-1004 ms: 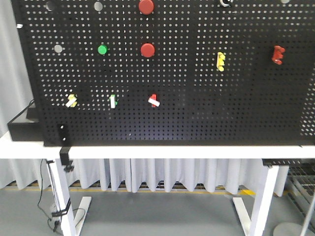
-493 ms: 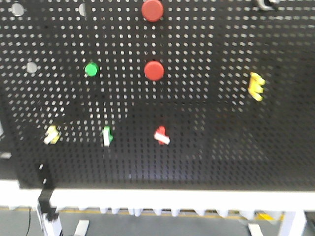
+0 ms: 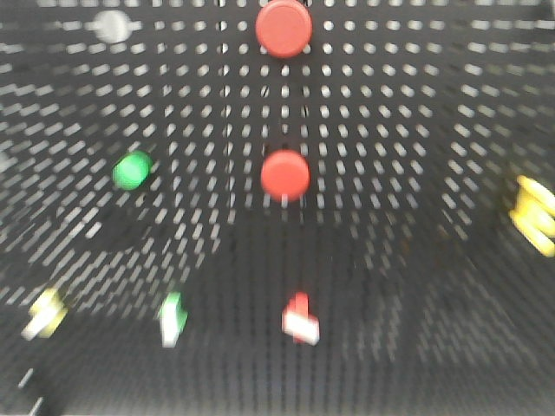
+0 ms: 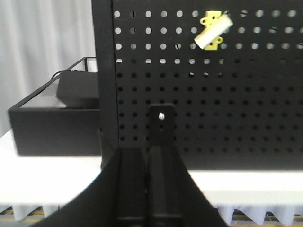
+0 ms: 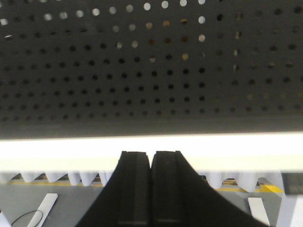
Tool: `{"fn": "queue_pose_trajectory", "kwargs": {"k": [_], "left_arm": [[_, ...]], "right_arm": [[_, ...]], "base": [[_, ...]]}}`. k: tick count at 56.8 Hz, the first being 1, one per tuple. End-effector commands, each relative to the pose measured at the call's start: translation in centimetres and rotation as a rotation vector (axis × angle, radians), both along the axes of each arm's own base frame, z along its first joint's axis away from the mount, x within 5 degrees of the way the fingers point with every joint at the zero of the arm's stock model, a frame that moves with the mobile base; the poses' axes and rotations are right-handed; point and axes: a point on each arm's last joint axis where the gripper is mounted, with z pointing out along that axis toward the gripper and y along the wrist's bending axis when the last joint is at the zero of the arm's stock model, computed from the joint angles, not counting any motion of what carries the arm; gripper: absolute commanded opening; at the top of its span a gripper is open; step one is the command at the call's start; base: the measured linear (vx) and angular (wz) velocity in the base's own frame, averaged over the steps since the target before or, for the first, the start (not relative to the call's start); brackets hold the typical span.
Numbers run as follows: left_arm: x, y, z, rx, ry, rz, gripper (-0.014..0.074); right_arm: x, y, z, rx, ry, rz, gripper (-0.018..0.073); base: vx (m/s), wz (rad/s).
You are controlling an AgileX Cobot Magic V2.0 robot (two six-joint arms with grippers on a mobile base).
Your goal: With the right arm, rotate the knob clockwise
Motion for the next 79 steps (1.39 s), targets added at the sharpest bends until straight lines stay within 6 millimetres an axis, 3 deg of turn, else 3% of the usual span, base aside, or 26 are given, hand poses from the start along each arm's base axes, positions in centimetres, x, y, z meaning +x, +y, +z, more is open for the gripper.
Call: {"fn": "queue_pose_trajectory", "kwargs": {"k": [1, 79], "left_arm": [[-0.05, 0.03, 0.45, -0.011, -0.084, 0.0, -0.0006], [-0.05, 0.03, 0.45, -0.011, -0.084, 0.0, -0.0006]], "right_arm": [[0.03, -0.04, 0.64, -0.006, -0.092, -0.006, -0.0008], [0.03, -0.04, 0.64, -0.006, -0.092, -0.006, -0.0008]], "base": [[0.25, -0.04], [0.01, -0.01]]}}
